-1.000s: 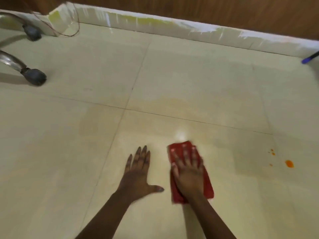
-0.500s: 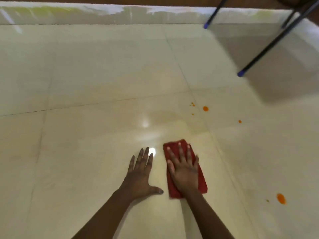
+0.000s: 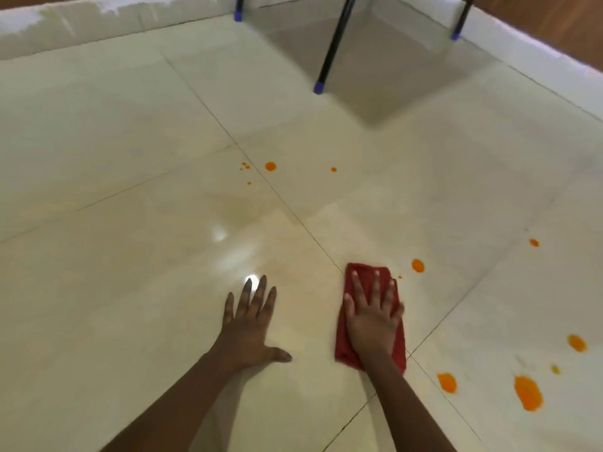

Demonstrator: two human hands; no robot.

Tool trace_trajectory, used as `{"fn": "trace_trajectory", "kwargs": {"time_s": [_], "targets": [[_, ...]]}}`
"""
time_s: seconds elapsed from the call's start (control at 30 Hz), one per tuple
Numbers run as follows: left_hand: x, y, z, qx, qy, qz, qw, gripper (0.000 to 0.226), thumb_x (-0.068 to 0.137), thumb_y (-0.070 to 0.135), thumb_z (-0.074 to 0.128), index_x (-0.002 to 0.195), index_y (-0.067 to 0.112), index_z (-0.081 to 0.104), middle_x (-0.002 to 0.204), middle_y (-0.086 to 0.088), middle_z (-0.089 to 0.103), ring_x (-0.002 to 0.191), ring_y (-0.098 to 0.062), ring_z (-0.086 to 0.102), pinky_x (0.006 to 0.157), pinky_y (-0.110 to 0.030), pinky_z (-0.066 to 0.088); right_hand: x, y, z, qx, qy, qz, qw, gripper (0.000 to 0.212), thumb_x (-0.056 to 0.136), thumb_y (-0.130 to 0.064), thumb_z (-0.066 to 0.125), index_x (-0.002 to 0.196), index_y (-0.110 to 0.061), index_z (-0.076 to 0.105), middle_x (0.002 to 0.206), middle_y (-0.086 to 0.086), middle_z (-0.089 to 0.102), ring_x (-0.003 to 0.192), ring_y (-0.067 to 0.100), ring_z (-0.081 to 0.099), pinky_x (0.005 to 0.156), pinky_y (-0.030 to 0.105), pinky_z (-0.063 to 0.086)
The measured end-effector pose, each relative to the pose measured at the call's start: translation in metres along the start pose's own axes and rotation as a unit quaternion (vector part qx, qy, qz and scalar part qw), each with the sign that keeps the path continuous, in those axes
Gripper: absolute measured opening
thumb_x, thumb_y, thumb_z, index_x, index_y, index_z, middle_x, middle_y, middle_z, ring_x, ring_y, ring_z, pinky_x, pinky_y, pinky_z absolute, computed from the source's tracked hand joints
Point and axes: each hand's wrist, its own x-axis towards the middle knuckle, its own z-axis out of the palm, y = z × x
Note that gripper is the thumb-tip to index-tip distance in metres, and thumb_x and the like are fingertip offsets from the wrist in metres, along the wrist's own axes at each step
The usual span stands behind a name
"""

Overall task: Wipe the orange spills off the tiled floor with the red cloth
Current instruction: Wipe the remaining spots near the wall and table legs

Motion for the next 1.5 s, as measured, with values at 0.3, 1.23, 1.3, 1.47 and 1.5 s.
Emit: {"fn": "trace_trajectory", "kwargs": {"time_s": [0.3,1.23,1.3,1.47,1.5], "targets": [[-0.005,0.005,-0.029,0.040,-0.051,-0.013,0.998,0.124,0.063,0.086,0.040,0.145,0.014,-0.018,0.144,-0.005,-0.040,0.135,-0.023,-0.034,0.113,-0.054,-0.007,0.006,-0.049,-0.005,-0.028,-0.069,-0.181,0.981,0.059,0.086,-0.058,0.005,0.144,-0.046,0.001,0.154,0.001,-0.014,0.137,0.025,-0.023,0.110,0.054,-0.008],[0.121,-0.118,-0.135,-0.030,0.040,-0.107,0.993,0.137,0.058,0.079,0.058,0.134,0.006,-0.030,0.141,-0.008,-0.041,0.130,-0.025,-0.038,0.108,-0.048,-0.018,0.153,-0.210,-0.004,-0.055,-0.040,-0.300,0.951,0.053,0.087,-0.050,0.031,0.140,-0.047,0.027,0.152,0.002,0.029,0.140,0.032,0.020,0.108,0.054,0.018],[0.137,-0.127,-0.141,-0.014,0.041,-0.111,0.993,0.139,0.055,0.082,0.057,0.129,0.007,-0.033,0.139,-0.008,-0.043,0.128,-0.025,-0.040,0.108,-0.050,-0.017,0.189,-0.212,-0.010,-0.026,-0.046,-0.198,0.979,0.058,0.084,-0.053,0.017,0.142,-0.047,0.022,0.156,-0.001,0.018,0.143,0.029,0.010,0.110,0.056,0.014],[0.152,-0.142,-0.132,-0.062,0.015,-0.116,0.991,0.143,0.046,0.087,0.050,0.129,0.015,-0.041,0.132,0.000,-0.054,0.123,-0.022,-0.050,0.101,-0.049,-0.029,0.131,-0.206,0.004,0.024,-0.013,-0.187,0.982,0.056,0.086,-0.046,0.031,0.141,-0.040,0.031,0.151,0.004,0.032,0.140,0.032,0.019,0.107,0.056,0.020],[0.151,-0.143,-0.131,-0.066,0.022,-0.114,0.991,0.138,0.051,0.086,0.050,0.128,0.017,-0.042,0.132,0.002,-0.055,0.122,-0.020,-0.051,0.103,-0.049,-0.028,0.137,-0.222,0.004,0.025,-0.018,-0.243,0.969,0.054,0.085,-0.045,0.034,0.140,-0.041,0.033,0.150,0.003,0.033,0.140,0.032,0.022,0.106,0.055,0.019]]}}
